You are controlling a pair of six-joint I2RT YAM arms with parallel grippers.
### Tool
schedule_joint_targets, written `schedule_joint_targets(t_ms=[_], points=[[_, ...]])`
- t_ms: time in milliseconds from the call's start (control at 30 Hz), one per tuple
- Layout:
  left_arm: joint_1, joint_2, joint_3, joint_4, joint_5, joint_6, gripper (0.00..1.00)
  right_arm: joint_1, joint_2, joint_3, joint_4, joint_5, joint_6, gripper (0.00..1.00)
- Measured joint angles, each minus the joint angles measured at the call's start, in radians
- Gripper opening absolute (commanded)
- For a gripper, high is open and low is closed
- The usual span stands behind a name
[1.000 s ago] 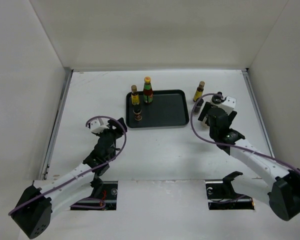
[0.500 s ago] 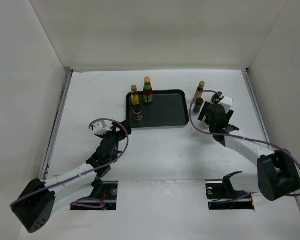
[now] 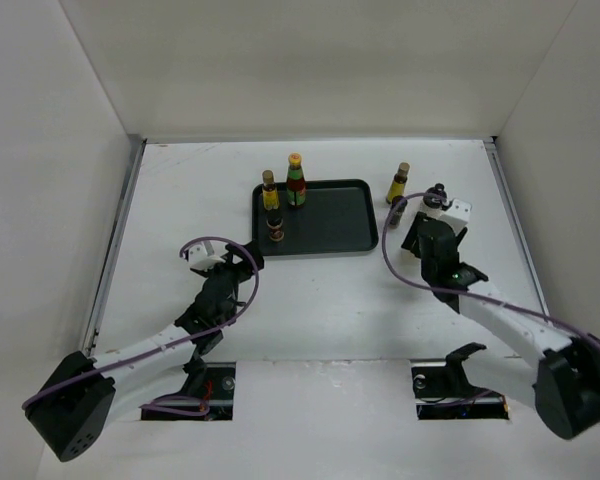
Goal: Organize the condiment bottles
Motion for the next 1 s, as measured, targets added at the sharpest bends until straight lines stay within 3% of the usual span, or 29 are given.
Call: schedule_joint_targets(t_ms=[133,233,433,600,833,900,1000], points=[[0.016,0.000,0.000,0.002,-0.002,0.000,0.79,0.121,-0.190,-0.003,-0.126,0.026,0.020,0.59],[0.029,-0.003,-0.001,0.002,-0.006,0.000,0.80,0.224,-0.199,0.041,-0.179,0.029,0.041,0.59],[0.034,-0.002,-0.002,0.002,-0.017,-0.002,0.81,0.389,0.126,0.258,-0.076,-0.022,0.012,0.60],[0.035,0.002,-0.010,0.003,-0.021,-0.007,0.81,0.428,0.454,0.456,0.055,-0.072,-0.050,0.61],[0.035,0.002,-0.018,0.005,-0.028,-0.009,0.82,0.441,0.713,0.599,0.129,-0.121,-0.087,0.66],[0.035,0.005,-0.018,0.006,-0.028,-0.010,0.82,0.447,0.744,0.624,0.146,-0.121,-0.095,0.72],[0.035,0.011,-0.018,0.006,-0.028,-0.011,0.82,0.456,0.752,0.635,0.150,-0.126,-0.095,0.90]])
